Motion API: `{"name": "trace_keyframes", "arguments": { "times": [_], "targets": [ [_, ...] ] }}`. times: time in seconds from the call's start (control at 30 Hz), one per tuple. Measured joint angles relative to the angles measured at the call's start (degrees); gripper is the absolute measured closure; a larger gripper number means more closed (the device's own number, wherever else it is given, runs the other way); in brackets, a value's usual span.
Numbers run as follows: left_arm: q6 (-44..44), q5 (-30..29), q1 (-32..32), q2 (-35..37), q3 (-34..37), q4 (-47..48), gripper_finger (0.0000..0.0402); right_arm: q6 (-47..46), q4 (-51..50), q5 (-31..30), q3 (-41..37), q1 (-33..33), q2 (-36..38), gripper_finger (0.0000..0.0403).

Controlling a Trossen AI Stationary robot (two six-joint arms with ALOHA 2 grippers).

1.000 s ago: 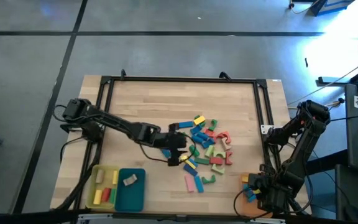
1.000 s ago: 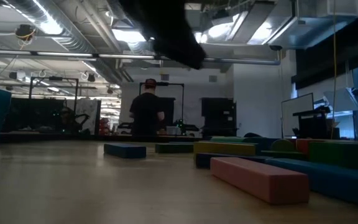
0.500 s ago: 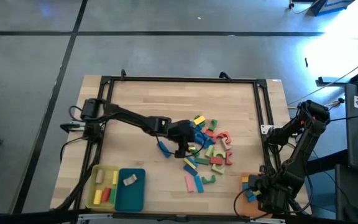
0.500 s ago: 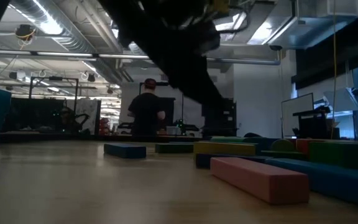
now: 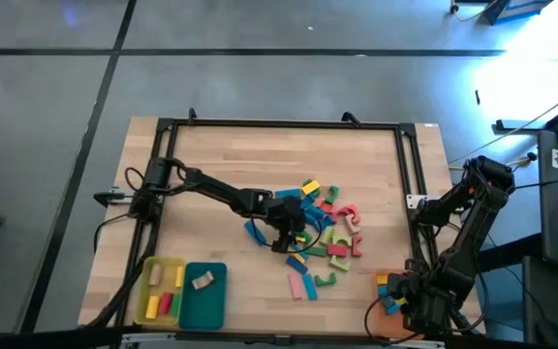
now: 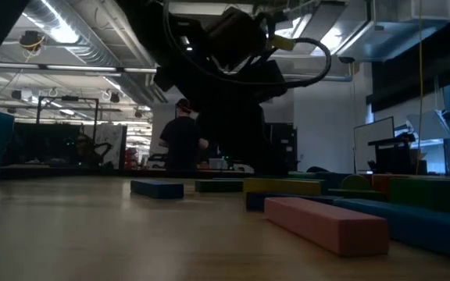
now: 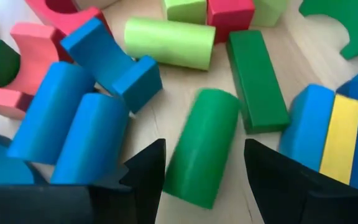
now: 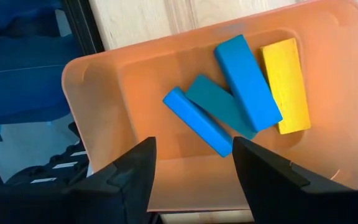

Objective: Sort blocks by size
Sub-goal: Put the green cylindrical block into the yellow bin

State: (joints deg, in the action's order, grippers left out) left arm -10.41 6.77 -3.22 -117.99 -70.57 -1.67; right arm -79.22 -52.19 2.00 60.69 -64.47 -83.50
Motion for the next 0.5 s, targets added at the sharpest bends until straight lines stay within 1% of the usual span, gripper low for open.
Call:
{"name": "trace_keyframes", "arguments": {
  "times": [0.2, 0.5],
  "targets": [
    [-0.1, 0.1, 0.3, 0.0, 0.0, -0.3, 0.0205, 0.0, 0.1, 0.0, 0.0, 0.0, 0.0, 0.0189],
    [1.6, -0.1, 0.4, -3.0, -0.1, -1.3, 0.0206, 0.0, 0.5, 0.0, 0.0, 0.0, 0.0, 0.0189]
  ]
}}
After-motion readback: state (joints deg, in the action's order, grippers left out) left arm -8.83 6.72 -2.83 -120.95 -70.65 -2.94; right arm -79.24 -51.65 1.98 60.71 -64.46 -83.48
